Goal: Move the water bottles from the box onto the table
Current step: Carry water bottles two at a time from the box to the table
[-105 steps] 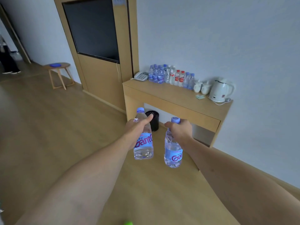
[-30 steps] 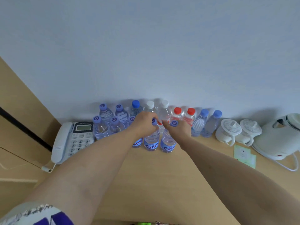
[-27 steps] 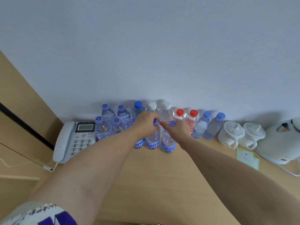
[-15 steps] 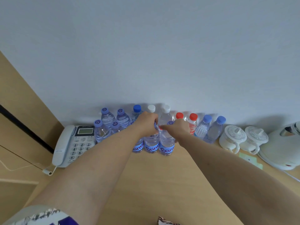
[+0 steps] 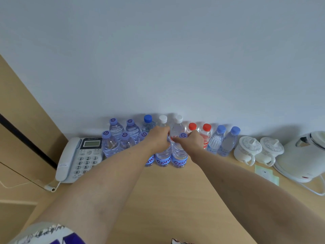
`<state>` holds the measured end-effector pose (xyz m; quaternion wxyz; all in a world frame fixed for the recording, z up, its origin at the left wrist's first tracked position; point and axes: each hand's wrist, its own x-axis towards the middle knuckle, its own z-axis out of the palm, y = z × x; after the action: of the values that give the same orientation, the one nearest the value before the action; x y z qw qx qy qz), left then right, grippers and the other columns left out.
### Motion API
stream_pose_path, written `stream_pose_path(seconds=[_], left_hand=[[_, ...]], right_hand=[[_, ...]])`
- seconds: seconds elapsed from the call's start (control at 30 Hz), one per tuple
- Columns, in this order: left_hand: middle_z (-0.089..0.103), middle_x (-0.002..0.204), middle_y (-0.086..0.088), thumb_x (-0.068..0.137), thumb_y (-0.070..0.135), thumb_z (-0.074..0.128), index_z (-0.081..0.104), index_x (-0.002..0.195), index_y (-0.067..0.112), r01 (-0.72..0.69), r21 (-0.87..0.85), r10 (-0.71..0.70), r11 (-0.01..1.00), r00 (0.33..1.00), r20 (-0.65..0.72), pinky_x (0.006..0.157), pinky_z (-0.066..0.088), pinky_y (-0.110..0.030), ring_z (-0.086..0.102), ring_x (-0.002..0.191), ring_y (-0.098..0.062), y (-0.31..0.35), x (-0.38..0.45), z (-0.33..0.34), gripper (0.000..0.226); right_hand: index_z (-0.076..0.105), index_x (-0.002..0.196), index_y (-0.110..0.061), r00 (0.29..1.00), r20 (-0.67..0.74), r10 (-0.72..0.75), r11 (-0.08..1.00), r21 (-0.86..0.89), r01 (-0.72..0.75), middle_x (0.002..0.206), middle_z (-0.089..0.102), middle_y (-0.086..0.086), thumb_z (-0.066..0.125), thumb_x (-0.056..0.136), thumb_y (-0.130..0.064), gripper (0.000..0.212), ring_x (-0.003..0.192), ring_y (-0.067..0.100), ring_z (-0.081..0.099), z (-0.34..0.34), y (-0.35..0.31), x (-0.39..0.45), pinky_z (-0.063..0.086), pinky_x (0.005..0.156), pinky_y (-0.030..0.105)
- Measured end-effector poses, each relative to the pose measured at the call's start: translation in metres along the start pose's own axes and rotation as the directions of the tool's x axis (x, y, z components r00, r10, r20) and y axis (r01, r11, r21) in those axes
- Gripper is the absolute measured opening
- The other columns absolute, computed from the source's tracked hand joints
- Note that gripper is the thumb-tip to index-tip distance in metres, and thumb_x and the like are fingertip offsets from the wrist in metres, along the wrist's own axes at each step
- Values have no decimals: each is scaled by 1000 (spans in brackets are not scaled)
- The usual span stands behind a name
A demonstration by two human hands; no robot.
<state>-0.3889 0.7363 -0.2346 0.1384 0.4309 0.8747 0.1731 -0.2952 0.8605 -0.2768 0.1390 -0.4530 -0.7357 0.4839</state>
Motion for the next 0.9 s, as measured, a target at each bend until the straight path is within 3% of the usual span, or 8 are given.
stream_pose_path(seconds=[0.17,0.27,0.33,0.43,0.6,0.7,0.9], left_hand=[[68,106,-7,94,28,62,64,118,14,-13,-3,12,1000,989,-145,77,50,-36,64,99,-30,1,2,-1,27],[69,114,-10,95,25,59,66,121,15,-101,45,109,994,962,-250,76,46,-34,61,107,-32,16,13,-4,29],[69,113,-10,94,24,59,67,119,13,-169,82,186,982,942,-280,79,45,-36,57,110,-32,31,22,-4,28],[69,115,-8,93,25,57,69,118,16,-290,204,333,935,915,-228,89,45,-41,53,115,-32,62,33,7,29],[66,120,-6,88,27,62,68,124,18,-506,236,537,829,839,-85,94,42,-39,49,120,-31,142,34,45,37],[62,130,-7,86,31,65,63,132,20,-617,215,628,757,778,21,98,41,-40,47,124,-31,201,23,65,47],[54,143,-3,93,36,60,51,144,23,-780,213,764,588,622,169,104,39,-39,42,133,-28,328,-16,120,53]], right_hand=[[42,86,-16,997,83,10,1000,5,-11,80,45,1,91,75,-38,55,65,13,41,-12,-3,-5,33,54,26],[50,112,-14,996,89,-28,998,-52,33,99,54,2,90,76,-34,58,84,17,53,-28,-5,-9,42,66,29],[48,134,-13,996,50,-72,986,-147,79,116,58,5,89,75,-32,75,107,25,58,-43,-2,-15,51,83,37],[41,146,-16,993,-25,-113,942,-322,99,128,61,10,86,76,-33,85,120,32,57,-76,13,-28,50,90,40],[48,133,-17,984,-176,-12,882,-466,-73,129,60,11,82,80,-40,68,126,36,53,-151,55,-58,41,87,38],[37,147,-19,953,-298,56,884,-429,-187,142,51,9,83,81,-41,83,135,34,42,-201,81,-84,43,101,43],[34,150,-25,845,-524,107,861,-375,-342,144,48,6,81,80,-38,85,136,32,40,-306,146,-157,42,103,42]])
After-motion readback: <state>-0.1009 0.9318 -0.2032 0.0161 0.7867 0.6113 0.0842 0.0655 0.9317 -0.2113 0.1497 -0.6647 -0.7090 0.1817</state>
